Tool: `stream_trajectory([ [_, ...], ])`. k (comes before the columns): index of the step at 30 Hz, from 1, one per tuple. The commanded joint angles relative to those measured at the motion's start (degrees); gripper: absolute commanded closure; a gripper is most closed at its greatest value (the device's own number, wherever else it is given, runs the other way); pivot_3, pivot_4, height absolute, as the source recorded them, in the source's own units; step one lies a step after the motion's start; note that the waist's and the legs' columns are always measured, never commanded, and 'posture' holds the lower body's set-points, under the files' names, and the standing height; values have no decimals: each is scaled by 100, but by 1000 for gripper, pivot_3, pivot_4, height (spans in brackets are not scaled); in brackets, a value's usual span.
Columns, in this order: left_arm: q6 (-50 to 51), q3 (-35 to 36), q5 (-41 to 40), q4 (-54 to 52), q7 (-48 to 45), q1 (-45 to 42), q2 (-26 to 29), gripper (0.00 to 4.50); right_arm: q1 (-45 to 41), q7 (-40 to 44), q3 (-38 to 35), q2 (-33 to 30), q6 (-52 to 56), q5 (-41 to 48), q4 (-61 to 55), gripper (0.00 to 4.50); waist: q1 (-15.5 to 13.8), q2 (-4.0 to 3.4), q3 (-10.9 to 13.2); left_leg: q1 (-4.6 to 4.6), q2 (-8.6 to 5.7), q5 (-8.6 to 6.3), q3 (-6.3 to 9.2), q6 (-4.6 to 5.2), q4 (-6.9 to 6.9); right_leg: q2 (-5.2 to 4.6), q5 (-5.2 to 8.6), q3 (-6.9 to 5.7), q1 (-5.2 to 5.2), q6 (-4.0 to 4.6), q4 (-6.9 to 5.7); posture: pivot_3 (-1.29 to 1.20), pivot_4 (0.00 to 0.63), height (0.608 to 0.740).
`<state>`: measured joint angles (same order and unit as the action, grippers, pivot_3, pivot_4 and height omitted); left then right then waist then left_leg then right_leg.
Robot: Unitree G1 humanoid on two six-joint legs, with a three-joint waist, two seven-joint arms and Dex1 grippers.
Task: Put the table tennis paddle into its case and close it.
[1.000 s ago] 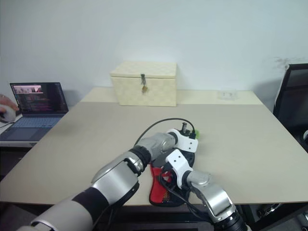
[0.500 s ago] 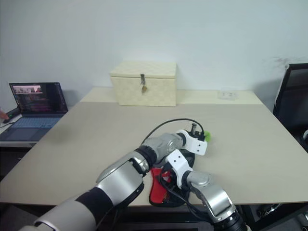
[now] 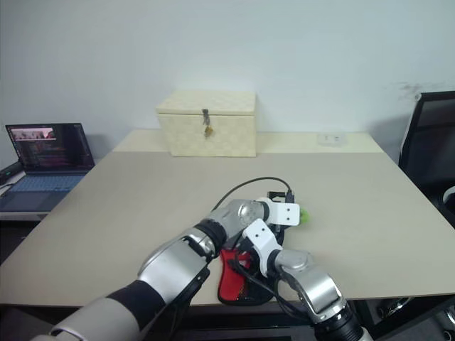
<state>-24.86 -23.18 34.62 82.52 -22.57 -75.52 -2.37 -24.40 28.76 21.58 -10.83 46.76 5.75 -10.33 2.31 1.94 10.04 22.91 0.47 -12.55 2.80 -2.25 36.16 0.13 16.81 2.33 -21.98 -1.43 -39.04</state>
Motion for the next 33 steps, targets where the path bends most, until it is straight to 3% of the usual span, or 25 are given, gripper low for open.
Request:
stream_trajectory([
  [1,88,635,-692,-439,-68,-302,-93,345,101,192,121,-179,456,48,622,0,-1,0,1,3,0,0,0,0,0,0,0,0,-3,0,0,0,150,740],
  [15,444,2176,-2393,-967,-1298,98,1466,345,56,499,-741,-655,1268,900,-950,0,-37,-1,2,9,12,0,7,0,-7,-12,-1,-4,-7,1,0,0,150,740],
  [21,1029,2806,-3209,-1438,-1744,616,1959,345,59,584,-1156,-888,1577,1377,-1585,0,-44,-3,7,33,15,0,14,0,-6,-17,-16,-10,-30,27,-2,0,150,740],
  [24,1621,3085,-3796,-1944,-2567,1105,2073,345,68,767,-1467,-1224,1620,1660,-1908,0,-46,-4,7,42,13,0,20,0,-6,-18,-17,-17,-32,29,2,0,150,740],
  [29,2287,2657,-4016,-3172,-3815,1911,2159,345,-46,1114,-1940,-1846,1471,2021,-1997,0,-49,-4,9,44,10,0,20,0,-5,-24,-17,-17,-32,30,3,0,150,740],
  [33,2546,2411,-3988,-3592,-4032,2127,2157,345,-136,1250,-2042,-2194,1200,2042,-1782,0,-52,-4,10,44,13,1,23,1,-3,-20,-18,-18,-32,31,0,0,150,740],
])
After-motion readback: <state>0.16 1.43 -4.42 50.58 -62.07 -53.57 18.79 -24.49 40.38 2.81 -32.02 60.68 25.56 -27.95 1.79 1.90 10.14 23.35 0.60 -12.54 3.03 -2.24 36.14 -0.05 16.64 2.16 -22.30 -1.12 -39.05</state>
